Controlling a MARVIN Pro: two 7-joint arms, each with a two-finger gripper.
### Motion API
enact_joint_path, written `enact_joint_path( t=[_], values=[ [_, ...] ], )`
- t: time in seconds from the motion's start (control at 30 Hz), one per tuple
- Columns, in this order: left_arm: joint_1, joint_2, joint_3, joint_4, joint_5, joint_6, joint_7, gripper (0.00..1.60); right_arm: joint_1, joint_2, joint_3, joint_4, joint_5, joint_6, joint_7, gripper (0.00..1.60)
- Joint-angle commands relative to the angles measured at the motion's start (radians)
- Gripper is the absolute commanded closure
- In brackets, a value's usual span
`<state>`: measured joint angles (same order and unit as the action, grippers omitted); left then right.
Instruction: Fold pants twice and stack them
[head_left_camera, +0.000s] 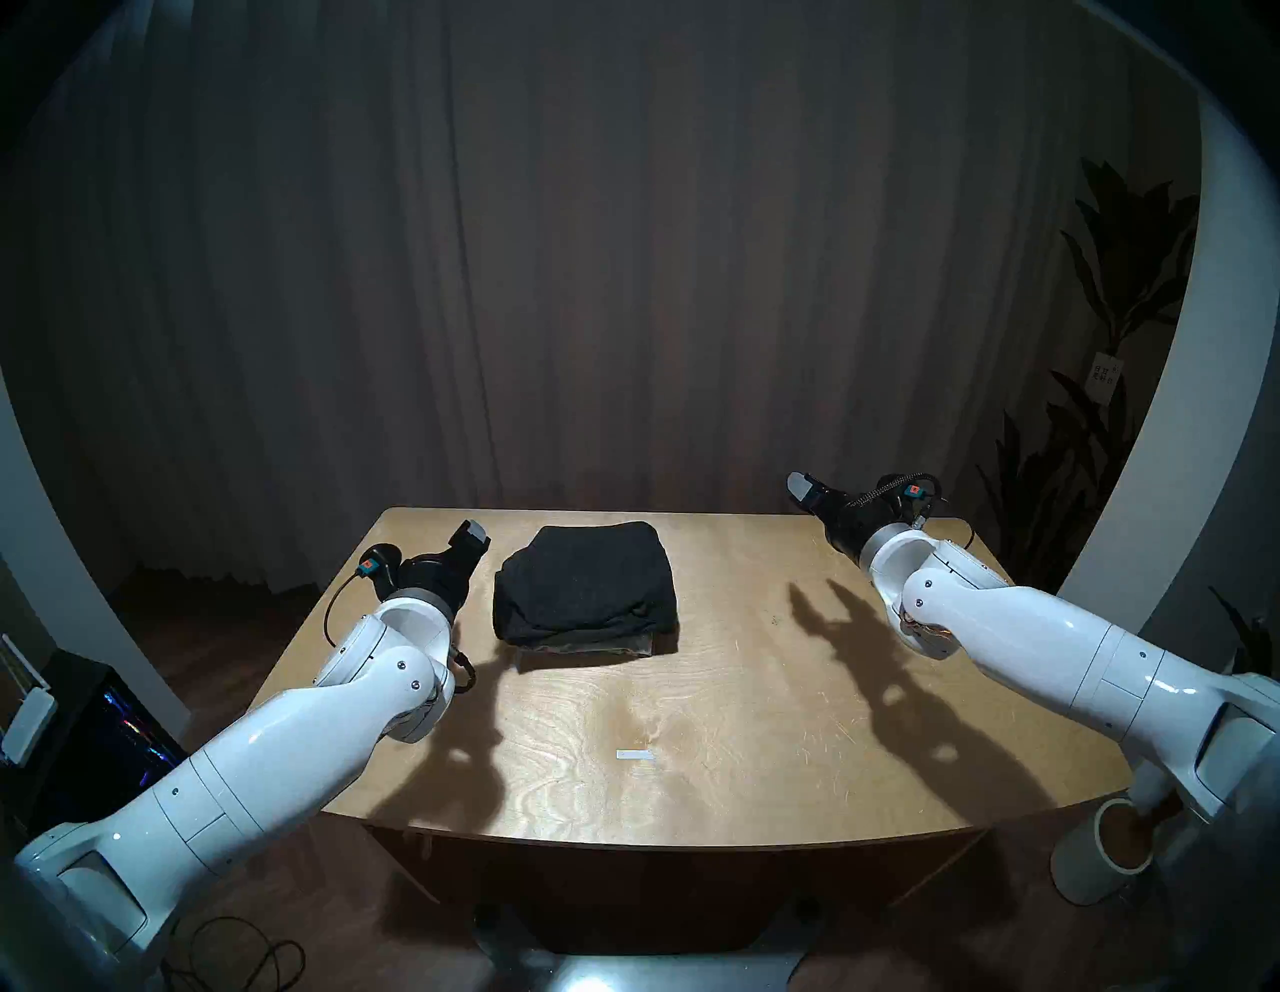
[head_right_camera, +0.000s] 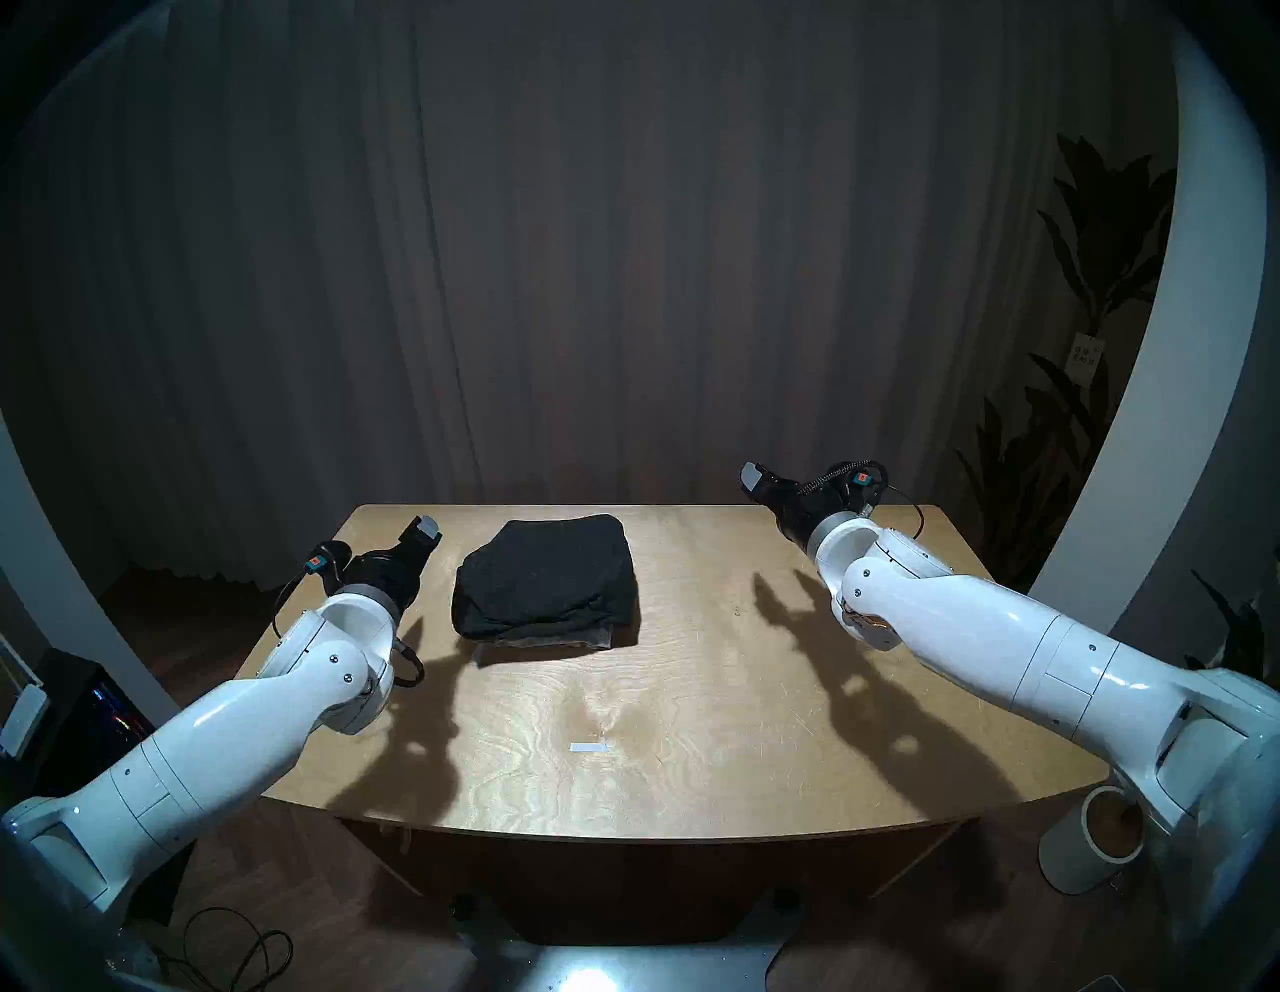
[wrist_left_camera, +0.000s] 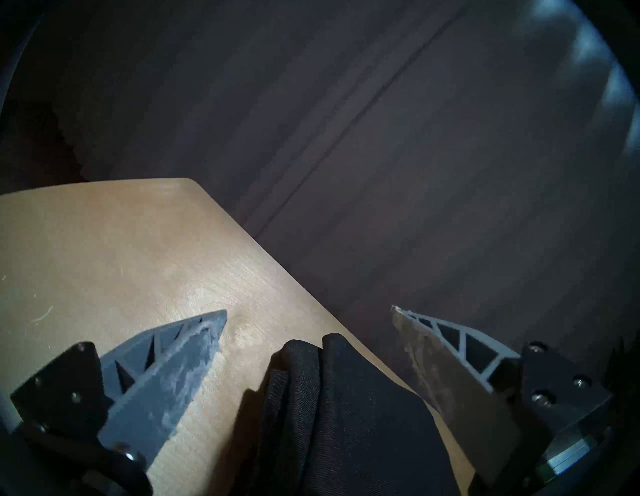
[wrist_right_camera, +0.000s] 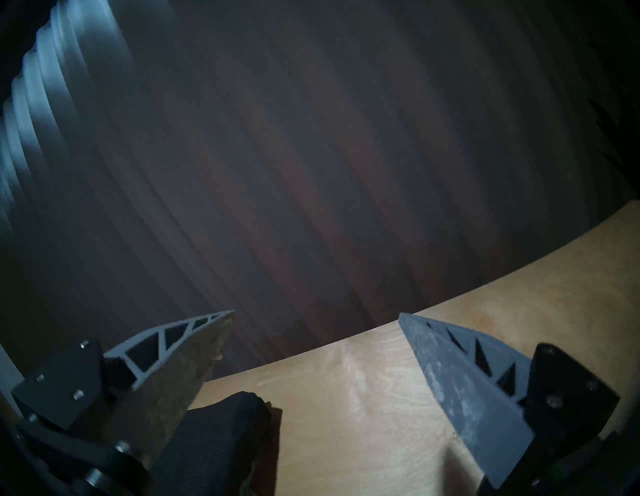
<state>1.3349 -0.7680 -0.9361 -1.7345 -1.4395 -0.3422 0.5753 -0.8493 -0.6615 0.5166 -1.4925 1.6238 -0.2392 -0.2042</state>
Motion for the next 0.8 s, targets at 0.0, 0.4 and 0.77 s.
enact_joint_path(
  t=[0.0,0.4,0.77],
  values=[
    [-0.091,0.015,0.038,0.037,0.147,0.025,-0.010,0.00,0.064,-0.017,-0.004,0.034,-0.067,0.023,0.017,0.00],
    [-0.170,0.017,0.119,0.148,0.384,0.066,-0.008,0.00,0.099,-0.058,-0.041,0.118,-0.156,0.063,0.026,0.00],
    [-0.256,-0.031,0.192,0.243,0.604,0.092,0.002,0.00,0.117,-0.134,-0.071,0.220,-0.238,0.049,0.005,0.00]
  ],
)
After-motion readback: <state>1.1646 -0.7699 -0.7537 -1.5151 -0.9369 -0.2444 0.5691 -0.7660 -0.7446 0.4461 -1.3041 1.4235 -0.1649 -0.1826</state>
